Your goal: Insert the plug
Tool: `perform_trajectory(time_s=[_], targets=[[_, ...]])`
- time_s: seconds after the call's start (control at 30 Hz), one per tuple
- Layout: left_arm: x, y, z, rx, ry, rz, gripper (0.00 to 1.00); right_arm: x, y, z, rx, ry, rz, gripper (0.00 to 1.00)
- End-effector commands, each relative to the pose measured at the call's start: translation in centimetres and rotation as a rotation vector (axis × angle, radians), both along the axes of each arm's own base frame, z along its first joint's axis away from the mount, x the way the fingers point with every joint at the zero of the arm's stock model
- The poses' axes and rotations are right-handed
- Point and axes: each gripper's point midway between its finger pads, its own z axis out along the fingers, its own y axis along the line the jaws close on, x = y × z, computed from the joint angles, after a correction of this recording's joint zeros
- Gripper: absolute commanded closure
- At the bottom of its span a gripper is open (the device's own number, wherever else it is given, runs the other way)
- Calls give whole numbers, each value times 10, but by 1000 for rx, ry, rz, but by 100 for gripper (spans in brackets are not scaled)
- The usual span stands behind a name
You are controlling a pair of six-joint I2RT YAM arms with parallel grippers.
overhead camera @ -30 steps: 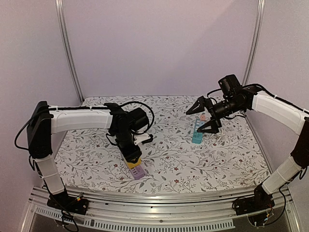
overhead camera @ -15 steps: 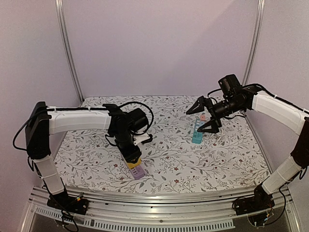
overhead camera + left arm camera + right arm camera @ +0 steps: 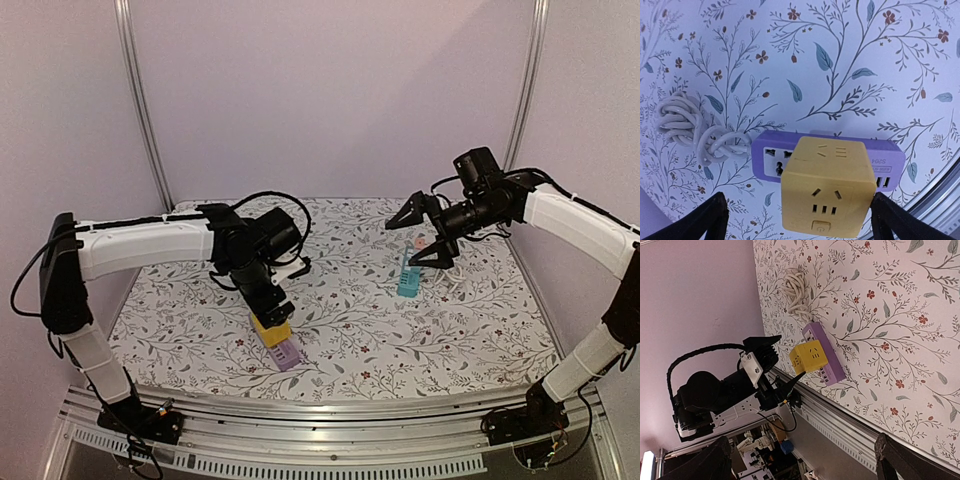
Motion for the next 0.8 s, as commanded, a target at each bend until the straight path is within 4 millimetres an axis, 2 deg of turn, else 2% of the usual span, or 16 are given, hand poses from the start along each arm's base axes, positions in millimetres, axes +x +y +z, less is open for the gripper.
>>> perform_trajectory(time_s=[0.0, 0.1, 0.23, 0.37, 0.5, 0.63, 0.77], targets=[[8, -3, 39, -69, -67, 27, 0, 8, 1, 11, -4, -36, -13, 1], [15, -5, 65, -112, -118, 42, 1, 13, 3, 17, -8, -61, -16, 1], [28, 3, 107, -145, -219, 62, 1, 25, 3, 38, -17, -141, -27, 1], [43, 16, 156, -205, -344, 116, 1, 43, 2, 75, -21, -291, -55, 1], [60, 39, 204, -265, -509, 211, 1, 58, -6, 115, -27, -455, -118, 1], [71, 71, 224, -306, -636, 310, 1, 64, -12, 143, -12, -560, -166, 1], [74, 101, 239, -398, -728, 429, 1, 70, -25, 153, -40, -619, -248, 1]])
